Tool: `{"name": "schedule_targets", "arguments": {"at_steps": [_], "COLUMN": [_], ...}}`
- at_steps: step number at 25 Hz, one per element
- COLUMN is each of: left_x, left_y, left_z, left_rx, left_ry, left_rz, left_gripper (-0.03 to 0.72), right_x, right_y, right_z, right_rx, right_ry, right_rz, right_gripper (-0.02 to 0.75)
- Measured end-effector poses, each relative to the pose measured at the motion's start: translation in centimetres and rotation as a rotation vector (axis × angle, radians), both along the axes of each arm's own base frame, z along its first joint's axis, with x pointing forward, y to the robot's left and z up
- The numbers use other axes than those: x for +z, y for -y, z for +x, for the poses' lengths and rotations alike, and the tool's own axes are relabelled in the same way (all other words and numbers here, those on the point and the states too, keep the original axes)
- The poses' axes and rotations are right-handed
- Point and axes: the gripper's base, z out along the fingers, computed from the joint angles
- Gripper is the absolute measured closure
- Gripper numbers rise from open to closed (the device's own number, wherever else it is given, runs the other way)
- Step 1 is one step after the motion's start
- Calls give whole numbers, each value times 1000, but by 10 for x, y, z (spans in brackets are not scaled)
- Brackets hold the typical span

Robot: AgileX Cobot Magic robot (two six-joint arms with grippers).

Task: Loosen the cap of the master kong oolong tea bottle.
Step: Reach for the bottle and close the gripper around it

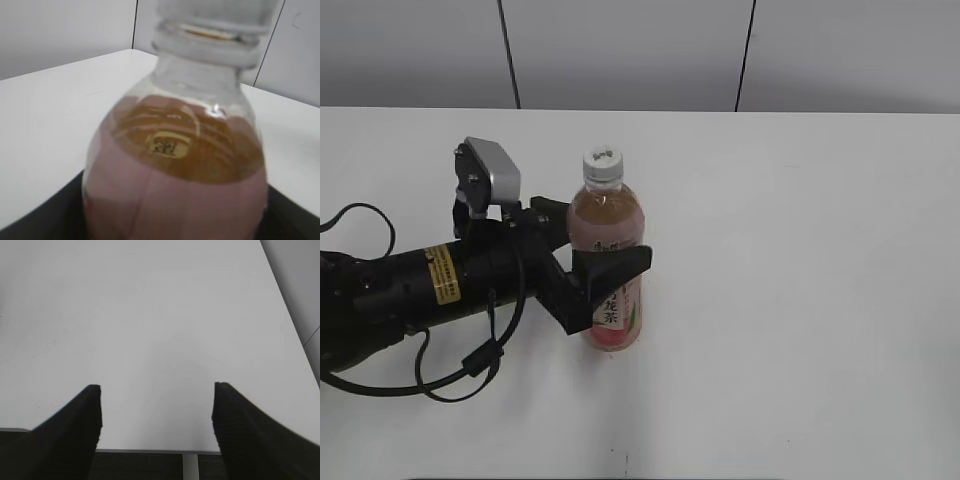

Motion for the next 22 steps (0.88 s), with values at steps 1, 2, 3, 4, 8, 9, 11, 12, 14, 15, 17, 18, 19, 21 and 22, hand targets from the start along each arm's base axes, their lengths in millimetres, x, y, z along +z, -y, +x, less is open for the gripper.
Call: {"name": "schedule_targets", "arguments": {"at_steps": [1,2,3,4,8,9,11,12,14,15,17,18,19,21,22], "left_x": [0,0,0,0,0,0,0,0,0,0,0,0,0,0,0], "left_y": [0,0,0,0,0,0,0,0,0,0,0,0,0,0,0], "left_z": [0,0,0,0,0,0,0,0,0,0,0,0,0,0,0], "left_rx": [0,0,-1,-1,-2,-2,-2,-2,-2,-2,-2,-1,-1,0,0], "left_ry": [0,3,4,4,6,6,6,6,6,6,6,6,6,6,6], "left_rz": [0,1,2,2,3,3,3,3,3,3,3,3,3,3,3], "left_gripper": [214,228,232,232,232,232,232,232,232,232,232,232,232,232,232], "right_x": [0,0,0,0,0,0,0,0,0,0,0,0,0,0,0], "right_y": [0,0,0,0,0,0,0,0,0,0,0,0,0,0,0], "right_z": [0,0,0,0,0,0,0,0,0,0,0,0,0,0,0], "right_rx": [0,0,0,0,0,0,0,0,0,0,0,0,0,0,0], "right_ry": [0,0,0,0,0,0,0,0,0,0,0,0,0,0,0], "right_rz": [0,0,0,0,0,0,0,0,0,0,0,0,0,0,0], "right_gripper": [213,213,213,213,213,213,213,213,213,213,213,213,213,213,213]}}
